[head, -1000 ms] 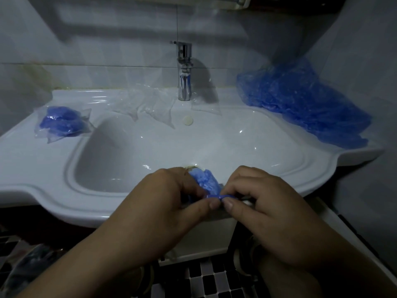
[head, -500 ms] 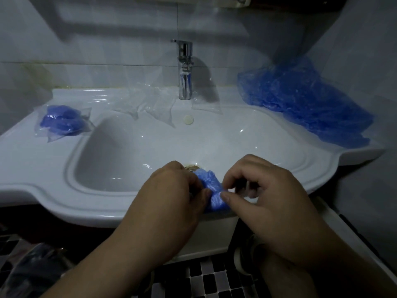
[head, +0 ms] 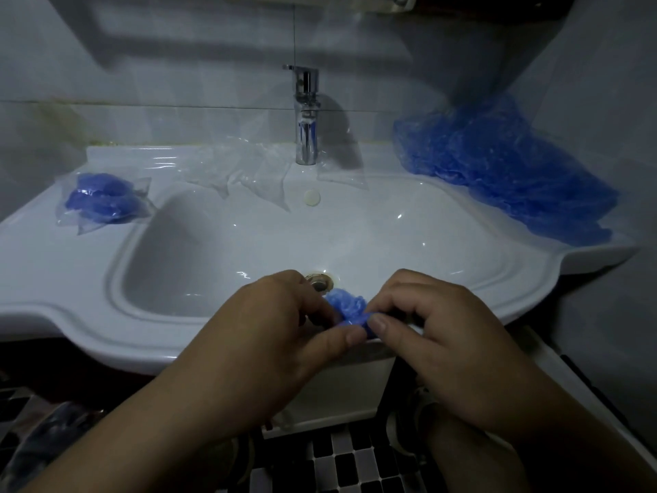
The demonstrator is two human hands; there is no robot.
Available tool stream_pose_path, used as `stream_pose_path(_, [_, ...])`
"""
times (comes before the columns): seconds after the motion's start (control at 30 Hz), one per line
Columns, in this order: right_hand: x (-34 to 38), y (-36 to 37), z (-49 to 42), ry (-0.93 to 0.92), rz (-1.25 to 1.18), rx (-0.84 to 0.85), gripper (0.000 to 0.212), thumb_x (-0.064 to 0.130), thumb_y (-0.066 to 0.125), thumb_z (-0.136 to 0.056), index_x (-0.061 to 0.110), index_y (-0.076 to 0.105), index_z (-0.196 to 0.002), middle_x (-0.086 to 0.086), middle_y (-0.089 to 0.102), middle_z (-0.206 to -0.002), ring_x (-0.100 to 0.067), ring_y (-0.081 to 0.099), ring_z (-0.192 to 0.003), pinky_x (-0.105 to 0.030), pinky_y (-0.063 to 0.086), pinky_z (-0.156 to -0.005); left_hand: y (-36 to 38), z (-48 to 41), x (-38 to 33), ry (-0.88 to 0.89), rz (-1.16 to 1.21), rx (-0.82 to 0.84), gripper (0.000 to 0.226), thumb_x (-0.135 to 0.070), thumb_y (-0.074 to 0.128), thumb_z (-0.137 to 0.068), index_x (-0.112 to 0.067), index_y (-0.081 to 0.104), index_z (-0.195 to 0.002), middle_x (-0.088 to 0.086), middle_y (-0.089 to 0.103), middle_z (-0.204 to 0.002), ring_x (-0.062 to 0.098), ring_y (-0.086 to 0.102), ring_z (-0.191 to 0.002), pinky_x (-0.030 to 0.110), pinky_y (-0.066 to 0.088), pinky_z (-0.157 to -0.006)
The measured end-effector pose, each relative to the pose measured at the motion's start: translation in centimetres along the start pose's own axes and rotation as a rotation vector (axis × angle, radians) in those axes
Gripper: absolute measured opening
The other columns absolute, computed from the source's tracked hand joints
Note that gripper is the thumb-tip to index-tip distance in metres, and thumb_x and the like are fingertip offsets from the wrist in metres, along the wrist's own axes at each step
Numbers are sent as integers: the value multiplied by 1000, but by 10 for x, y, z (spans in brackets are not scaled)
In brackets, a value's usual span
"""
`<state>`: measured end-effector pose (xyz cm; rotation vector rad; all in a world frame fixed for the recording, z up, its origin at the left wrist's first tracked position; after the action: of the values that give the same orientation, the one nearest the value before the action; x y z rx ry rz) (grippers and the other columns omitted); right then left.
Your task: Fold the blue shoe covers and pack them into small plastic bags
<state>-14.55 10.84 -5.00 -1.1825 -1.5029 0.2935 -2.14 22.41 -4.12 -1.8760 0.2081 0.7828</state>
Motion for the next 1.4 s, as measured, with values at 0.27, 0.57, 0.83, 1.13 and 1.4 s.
stream_pose_path(0.27, [-1,8,-8,136,98,-120,26,33,59,-84,18,59,-62,5,55,-73,-8,55,-69,-29,45,-63,7,-2,-2,-99,-129,-172,32,-56,56,-81,-31,72,-68,-7,60,-72,6,55,-69,19,38,-54])
stream_pose_path(0.57, [8,9,-4,7,38,-96,16,35,71,-77,30,70,-92,17,58,-91,-3,58,-88,-28,52,-76,12,-6,-1,-75,-252,-214,33,-47,46,-92,-28,68,-74,-9,45,-77,13,47,-78,26,26,-56])
stream_pose_path(0.83, [8,5,-2,-51,77,11,12,26,73,-82,31,71,-93,16,57,-89,-4,55,-90,-26,48,-75,6,-3,-2,-101,-248,-312,35,-57,54,-78,-26,65,-65,-11,51,-76,10,52,-74,32,41,-66])
stream_pose_path(1.13, [2,7,-9,89,57,36,18,28,55,-93,26,66,-80,8,57,-82,-6,55,-78,-29,46,-69,-2,-3,0,-42,4,-115,26,-59,62,-69,-34,65,-67,-22,54,-80,-16,49,-82,5,33,-66])
stream_pose_path(1.4, [9,10,-13,10,192,-176,4,29,68,-86,33,69,-87,17,55,-92,-3,52,-89,-17,43,-73,8,-18,8,-169,-145,-122,18,-45,65,-85,-29,68,-78,-16,45,-76,6,46,-71,10,29,-53])
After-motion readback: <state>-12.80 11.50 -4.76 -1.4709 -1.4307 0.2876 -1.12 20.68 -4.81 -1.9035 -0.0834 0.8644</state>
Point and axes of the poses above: each hand's wrist, its own z-axis away from the middle knuckle, its own y-axis out of the palm, x = y × z, the point moved 4 cm from there along -z, towards the middle knuckle
